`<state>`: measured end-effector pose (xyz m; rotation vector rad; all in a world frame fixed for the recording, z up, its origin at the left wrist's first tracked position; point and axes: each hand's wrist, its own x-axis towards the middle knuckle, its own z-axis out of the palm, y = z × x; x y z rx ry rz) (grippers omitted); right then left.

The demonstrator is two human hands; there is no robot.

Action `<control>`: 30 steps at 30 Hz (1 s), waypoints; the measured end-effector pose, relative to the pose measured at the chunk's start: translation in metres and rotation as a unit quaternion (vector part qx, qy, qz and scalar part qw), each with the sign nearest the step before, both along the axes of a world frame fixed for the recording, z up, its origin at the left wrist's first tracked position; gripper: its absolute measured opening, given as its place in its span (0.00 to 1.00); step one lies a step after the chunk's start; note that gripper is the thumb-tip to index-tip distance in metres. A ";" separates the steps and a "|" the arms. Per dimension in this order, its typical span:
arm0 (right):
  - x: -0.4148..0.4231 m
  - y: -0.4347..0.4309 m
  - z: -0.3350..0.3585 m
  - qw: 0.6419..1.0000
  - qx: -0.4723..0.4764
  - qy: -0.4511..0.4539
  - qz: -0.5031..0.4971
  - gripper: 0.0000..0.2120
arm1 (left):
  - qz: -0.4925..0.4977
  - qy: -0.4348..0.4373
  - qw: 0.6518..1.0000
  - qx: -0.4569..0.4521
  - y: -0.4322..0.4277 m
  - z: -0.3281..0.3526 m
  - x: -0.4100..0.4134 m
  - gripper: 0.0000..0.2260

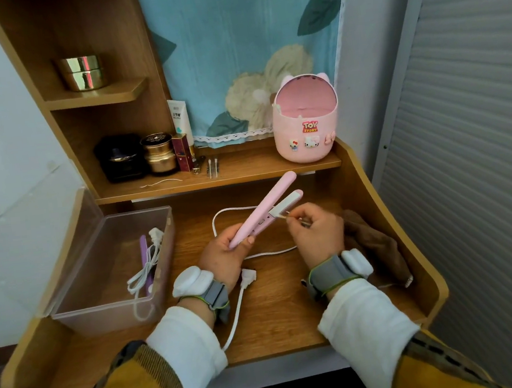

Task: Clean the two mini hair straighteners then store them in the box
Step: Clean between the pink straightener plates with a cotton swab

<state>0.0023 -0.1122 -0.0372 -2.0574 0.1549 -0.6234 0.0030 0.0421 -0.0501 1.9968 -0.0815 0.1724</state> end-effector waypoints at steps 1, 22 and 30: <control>-0.002 0.002 -0.001 1.000 -0.012 0.001 0.014 0.04 | 0.002 0.001 1.000 -0.004 0.001 0.000 0.000 0.13; 0.013 -0.019 0.000 0.984 0.082 0.007 -0.157 0.05 | -0.016 -0.004 0.999 0.031 -0.001 0.000 -0.001 0.13; 0.012 -0.020 -0.001 0.983 0.062 0.025 -0.171 0.05 | -0.017 -0.010 0.999 0.044 0.000 -0.001 0.001 0.14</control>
